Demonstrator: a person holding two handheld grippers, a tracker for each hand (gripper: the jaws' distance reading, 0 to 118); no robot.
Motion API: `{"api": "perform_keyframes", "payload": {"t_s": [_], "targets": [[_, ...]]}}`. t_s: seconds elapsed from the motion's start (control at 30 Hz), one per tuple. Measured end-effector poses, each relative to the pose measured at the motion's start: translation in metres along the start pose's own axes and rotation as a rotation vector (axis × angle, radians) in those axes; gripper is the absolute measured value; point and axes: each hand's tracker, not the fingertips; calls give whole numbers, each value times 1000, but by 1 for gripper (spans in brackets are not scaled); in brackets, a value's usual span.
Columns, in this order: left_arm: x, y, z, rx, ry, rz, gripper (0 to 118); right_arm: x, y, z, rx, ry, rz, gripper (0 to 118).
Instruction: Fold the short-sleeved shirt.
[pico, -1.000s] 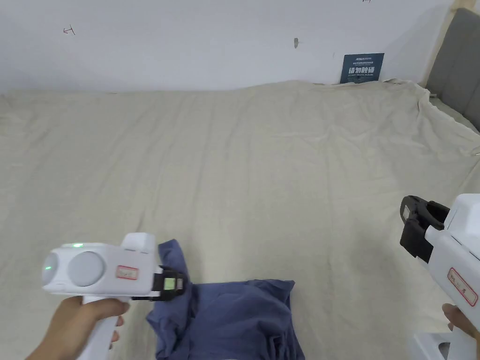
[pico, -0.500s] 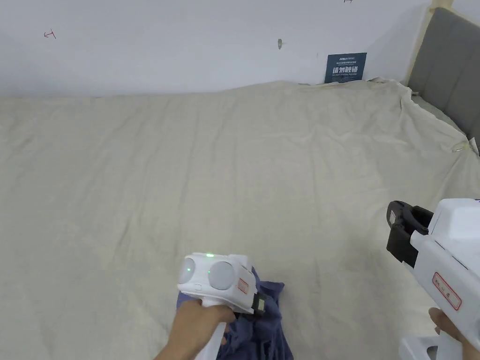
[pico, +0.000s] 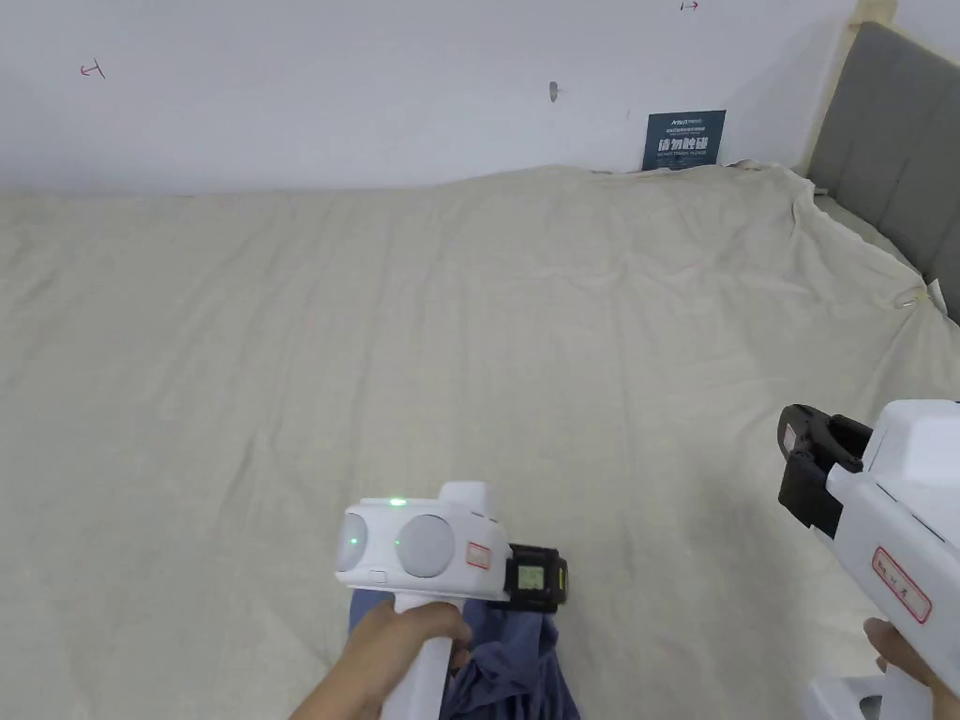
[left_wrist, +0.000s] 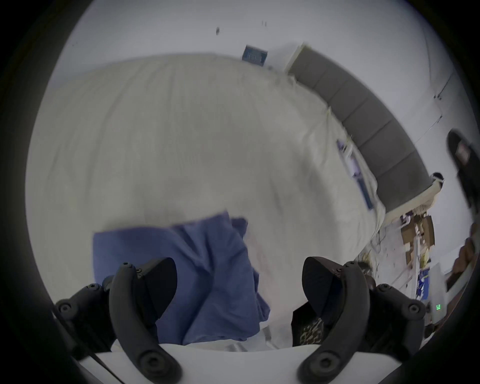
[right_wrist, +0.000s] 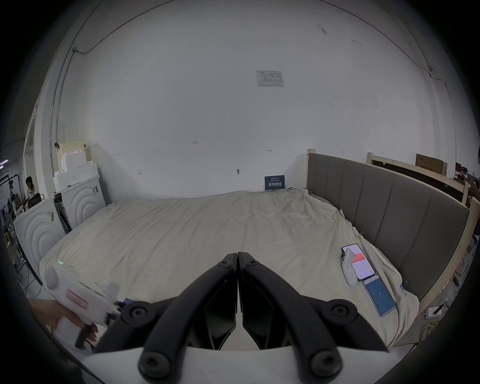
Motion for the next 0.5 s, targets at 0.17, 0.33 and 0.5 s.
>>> {"api": "perform_keyframes", "payload": {"t_s": [0.17,0.33,0.5], "targets": [[-28,9,47,163,38,20,103,-1,5,3,15,0,2,0],[-49,-8,63,369,159,-41,44,1,4,3,18,2,9,0],[-65,-32,48,423,156,-31,0,3,0,1,11,1,9,0]]}}
